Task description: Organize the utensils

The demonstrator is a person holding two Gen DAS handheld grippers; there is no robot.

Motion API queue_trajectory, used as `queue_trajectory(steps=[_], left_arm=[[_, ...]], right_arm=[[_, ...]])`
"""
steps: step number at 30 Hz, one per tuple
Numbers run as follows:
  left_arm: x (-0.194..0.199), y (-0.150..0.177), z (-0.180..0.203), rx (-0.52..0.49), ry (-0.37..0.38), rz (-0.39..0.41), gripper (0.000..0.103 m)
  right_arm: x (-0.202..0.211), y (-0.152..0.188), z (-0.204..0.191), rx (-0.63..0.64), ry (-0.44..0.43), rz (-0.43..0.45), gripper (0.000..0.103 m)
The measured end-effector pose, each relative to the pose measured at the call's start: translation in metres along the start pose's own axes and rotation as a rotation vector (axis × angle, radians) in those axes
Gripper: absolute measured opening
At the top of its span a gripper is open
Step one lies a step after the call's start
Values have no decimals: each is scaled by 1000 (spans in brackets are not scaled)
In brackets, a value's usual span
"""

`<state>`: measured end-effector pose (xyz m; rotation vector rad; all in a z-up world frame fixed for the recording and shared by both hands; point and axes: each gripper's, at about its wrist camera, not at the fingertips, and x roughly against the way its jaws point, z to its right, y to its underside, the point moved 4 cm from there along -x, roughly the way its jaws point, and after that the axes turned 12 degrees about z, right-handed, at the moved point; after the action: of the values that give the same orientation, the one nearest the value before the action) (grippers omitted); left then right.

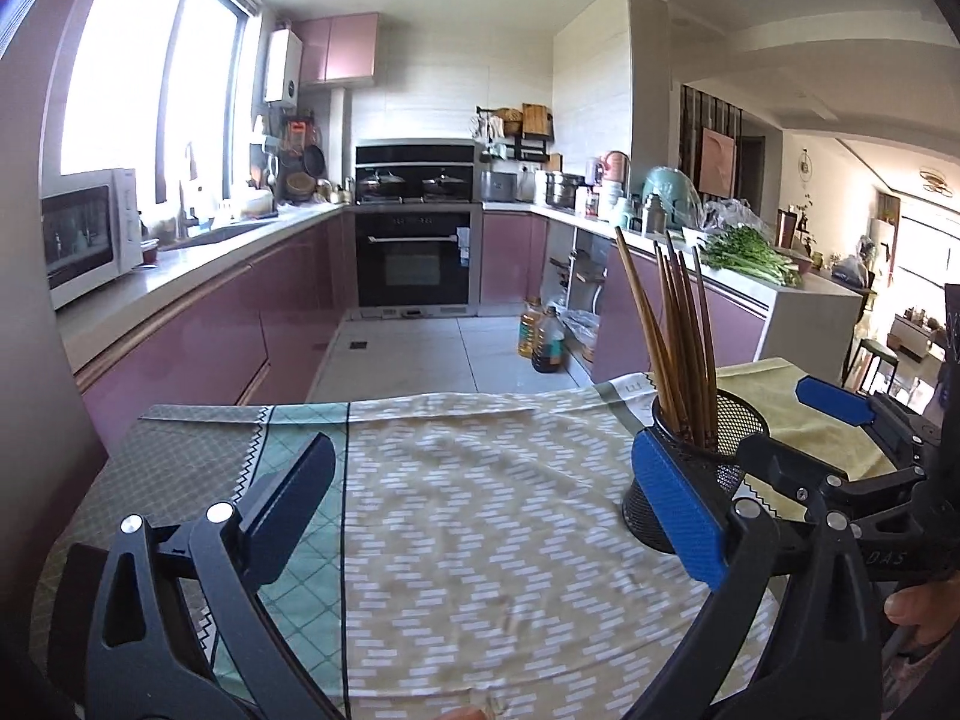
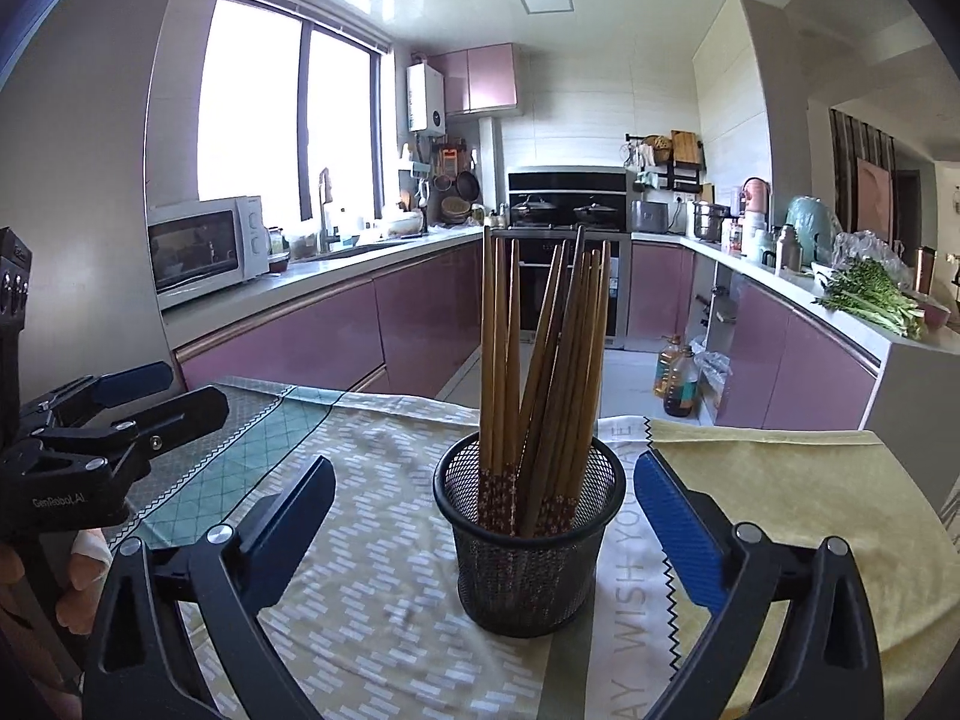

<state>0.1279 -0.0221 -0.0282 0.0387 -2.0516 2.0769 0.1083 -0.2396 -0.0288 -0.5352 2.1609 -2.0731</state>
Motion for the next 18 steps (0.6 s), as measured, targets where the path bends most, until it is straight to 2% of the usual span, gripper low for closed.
queue_trajectory(steps=[8, 18], left_arm=[[25, -2, 0, -8, -38, 73, 97], [45, -1, 1, -37, -73, 123, 97]], right_arm=[[14, 1, -8, 3, 36, 41, 96], [26, -5, -18, 13, 50, 88, 96]])
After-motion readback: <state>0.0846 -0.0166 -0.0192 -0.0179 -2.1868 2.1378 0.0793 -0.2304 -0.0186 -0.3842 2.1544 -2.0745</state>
